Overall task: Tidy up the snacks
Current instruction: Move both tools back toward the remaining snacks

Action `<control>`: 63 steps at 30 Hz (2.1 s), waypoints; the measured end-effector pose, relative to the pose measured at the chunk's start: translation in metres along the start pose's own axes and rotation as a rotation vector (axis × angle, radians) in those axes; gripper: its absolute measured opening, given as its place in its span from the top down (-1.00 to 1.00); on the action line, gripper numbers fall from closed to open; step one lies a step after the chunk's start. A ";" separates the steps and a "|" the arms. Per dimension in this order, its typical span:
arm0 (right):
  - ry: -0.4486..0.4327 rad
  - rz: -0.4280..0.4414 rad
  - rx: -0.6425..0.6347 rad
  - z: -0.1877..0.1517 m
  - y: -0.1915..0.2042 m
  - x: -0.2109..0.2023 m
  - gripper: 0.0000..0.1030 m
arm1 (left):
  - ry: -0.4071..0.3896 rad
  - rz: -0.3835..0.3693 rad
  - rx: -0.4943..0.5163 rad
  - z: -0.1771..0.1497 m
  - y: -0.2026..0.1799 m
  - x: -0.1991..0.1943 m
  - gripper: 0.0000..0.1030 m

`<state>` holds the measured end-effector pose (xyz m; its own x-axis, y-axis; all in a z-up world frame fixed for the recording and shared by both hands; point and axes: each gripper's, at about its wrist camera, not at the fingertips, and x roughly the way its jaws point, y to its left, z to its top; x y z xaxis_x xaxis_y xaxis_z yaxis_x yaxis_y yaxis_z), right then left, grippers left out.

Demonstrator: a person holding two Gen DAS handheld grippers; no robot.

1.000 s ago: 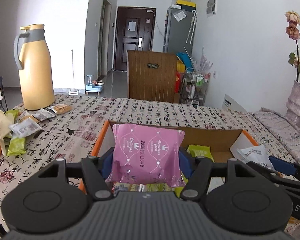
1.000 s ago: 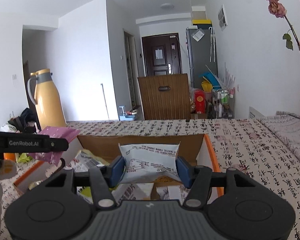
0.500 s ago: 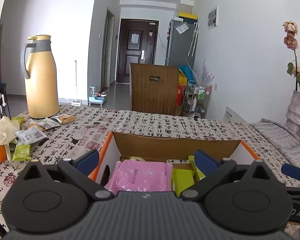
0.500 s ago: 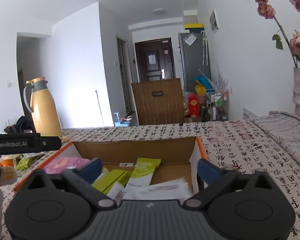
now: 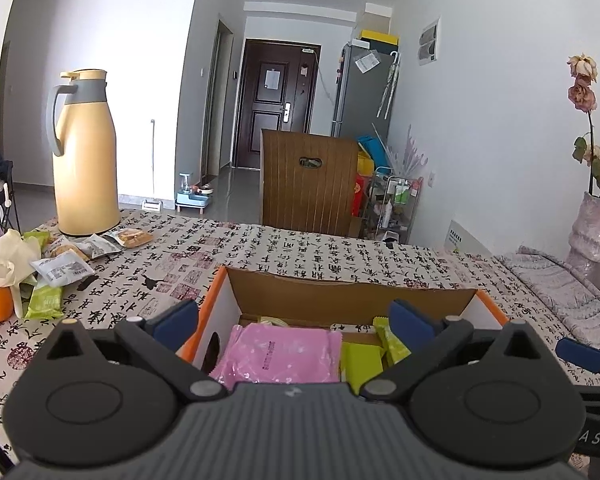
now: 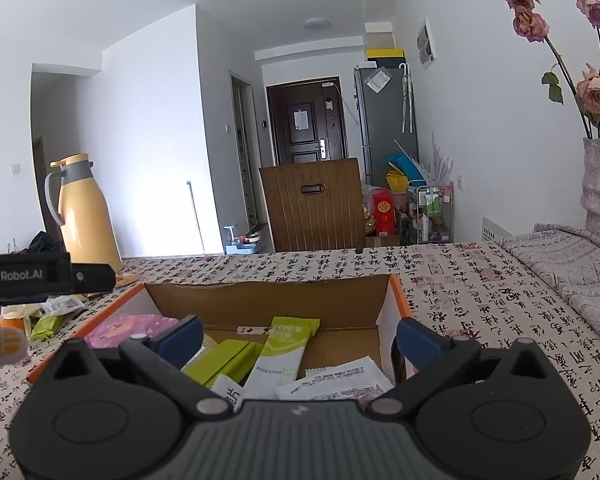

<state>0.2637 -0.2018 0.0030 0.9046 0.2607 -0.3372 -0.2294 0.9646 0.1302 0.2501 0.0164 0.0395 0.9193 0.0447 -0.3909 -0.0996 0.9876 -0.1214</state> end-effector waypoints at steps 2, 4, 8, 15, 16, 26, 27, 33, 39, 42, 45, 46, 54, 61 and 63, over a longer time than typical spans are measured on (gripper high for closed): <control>-0.005 -0.004 -0.004 0.002 0.001 -0.001 -1.00 | -0.006 0.009 -0.007 0.002 0.000 -0.002 -1.00; -0.010 -0.007 -0.007 0.003 0.003 -0.003 -1.00 | -0.013 0.014 -0.008 0.004 -0.001 -0.005 -1.00; -0.021 -0.013 -0.013 0.008 0.004 -0.011 -1.00 | -0.025 0.019 -0.009 0.009 -0.002 -0.014 -1.00; -0.032 -0.013 -0.038 0.011 0.009 -0.034 -1.00 | -0.043 0.012 0.006 0.011 -0.004 -0.035 -1.00; -0.030 -0.015 -0.042 0.011 0.010 -0.037 -1.00 | -0.042 0.012 0.012 0.011 -0.004 -0.038 -1.00; -0.011 -0.026 -0.052 0.000 0.014 -0.070 -1.00 | -0.031 0.035 0.043 -0.004 0.004 -0.067 -1.00; -0.006 -0.028 -0.051 -0.002 0.014 -0.072 -1.00 | -0.026 0.036 0.047 -0.007 0.006 -0.070 -1.00; 0.033 -0.038 -0.044 -0.020 0.013 -0.085 -1.00 | 0.018 0.053 0.074 -0.030 0.013 -0.077 -1.00; 0.082 -0.049 -0.034 -0.038 0.010 -0.096 -1.00 | 0.067 0.045 0.090 -0.053 0.021 -0.086 -1.00; 0.112 -0.059 -0.034 -0.050 0.008 -0.100 -1.00 | 0.092 0.043 0.100 -0.064 0.025 -0.089 -1.00; 0.155 -0.068 -0.031 -0.061 0.005 -0.100 -1.00 | 0.116 0.048 0.102 -0.074 0.029 -0.088 -1.00; 0.167 -0.072 -0.031 -0.065 0.004 -0.100 -1.00 | 0.122 0.048 0.100 -0.077 0.031 -0.086 -1.00; 0.208 -0.116 -0.029 -0.072 -0.003 -0.098 -1.00 | 0.154 0.031 0.085 -0.094 0.038 -0.076 -1.00; 0.225 -0.154 -0.046 -0.072 -0.010 -0.093 -1.00 | 0.157 0.015 0.069 -0.103 0.040 -0.070 -1.00; 0.232 -0.160 -0.048 -0.073 -0.012 -0.089 -1.00 | 0.157 0.015 0.069 -0.103 0.040 -0.069 -1.00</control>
<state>0.1597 -0.2337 -0.0361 0.8258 0.1016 -0.5547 -0.1120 0.9936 0.0153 0.1433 0.0371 -0.0326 0.8468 0.0404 -0.5304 -0.0812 0.9953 -0.0537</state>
